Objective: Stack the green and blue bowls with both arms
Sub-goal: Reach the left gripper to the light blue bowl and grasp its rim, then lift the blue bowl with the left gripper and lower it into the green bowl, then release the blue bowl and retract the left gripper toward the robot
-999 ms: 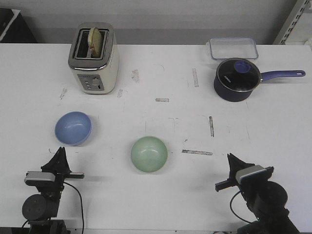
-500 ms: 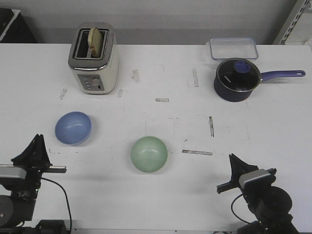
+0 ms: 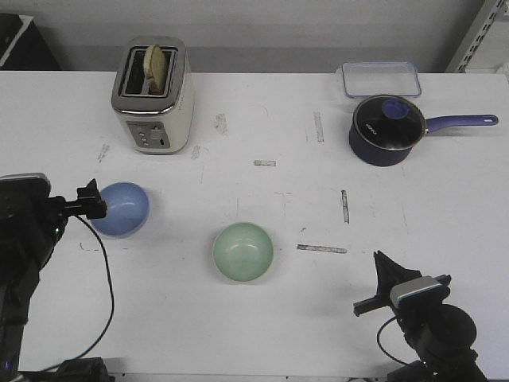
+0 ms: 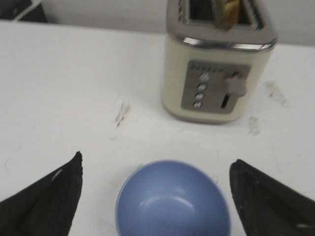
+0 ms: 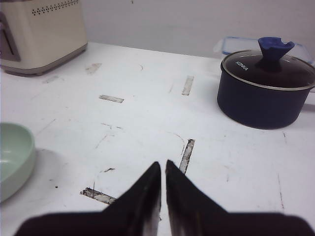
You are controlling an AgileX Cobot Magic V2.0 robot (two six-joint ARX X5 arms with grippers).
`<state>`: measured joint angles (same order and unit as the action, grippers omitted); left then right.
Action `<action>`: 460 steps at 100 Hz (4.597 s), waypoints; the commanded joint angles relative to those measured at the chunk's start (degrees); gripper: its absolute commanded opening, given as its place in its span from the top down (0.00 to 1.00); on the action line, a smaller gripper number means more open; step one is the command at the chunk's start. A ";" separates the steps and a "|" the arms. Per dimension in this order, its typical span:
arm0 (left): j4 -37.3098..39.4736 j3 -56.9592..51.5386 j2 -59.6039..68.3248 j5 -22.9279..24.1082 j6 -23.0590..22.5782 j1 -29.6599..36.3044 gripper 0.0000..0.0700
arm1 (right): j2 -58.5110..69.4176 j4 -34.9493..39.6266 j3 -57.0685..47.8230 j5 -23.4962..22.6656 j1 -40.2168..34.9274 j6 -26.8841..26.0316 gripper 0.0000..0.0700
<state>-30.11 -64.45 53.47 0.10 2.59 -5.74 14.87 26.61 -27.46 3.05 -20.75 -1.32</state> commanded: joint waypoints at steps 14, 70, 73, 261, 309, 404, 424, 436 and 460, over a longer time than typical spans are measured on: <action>-3.13 -0.74 11.74 -2.84 1.64 -5.79 0.19 | 0.22 -0.46 0.17 -0.02 -0.17 -0.37 0.99; -2.84 -0.74 35.23 -4.55 2.95 -8.50 0.60 | 0.22 -0.46 0.17 0.00 -0.17 -0.37 0.99; -2.82 -0.74 35.50 -4.55 2.95 -8.48 0.68 | 0.22 -0.46 0.17 0.00 -0.17 -0.37 0.99; -4.76 -8.24 35.45 -10.38 8.81 41.51 1.00 | 0.22 -0.46 0.17 0.00 -0.17 -0.35 0.99; -3.21 -9.60 33.75 -10.38 9.03 41.53 0.04 | 0.22 -0.46 0.17 0.00 -0.17 -0.35 0.99; -10.64 -18.03 13.79 2.91 -6.60 21.77 1.00 | 0.22 -0.46 0.17 0.00 -0.17 -0.35 0.99; 0.39 -0.09 0.50 2.91 -5.40 15.43 1.00 | 0.22 -0.46 0.17 0.00 -0.17 -0.35 0.99; 7.34 12.79 -10.16 2.91 -4.68 13.64 1.00 | 0.22 -0.46 0.17 0.00 -0.17 -0.33 0.99; 19.87 33.81 -29.20 2.91 -3.85 12.81 1.00 | 0.22 -0.48 0.17 0.00 -0.17 -0.35 0.99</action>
<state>-13.65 -34.30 27.99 3.07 -2.15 7.18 14.87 26.63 -27.35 3.05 -20.75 -1.32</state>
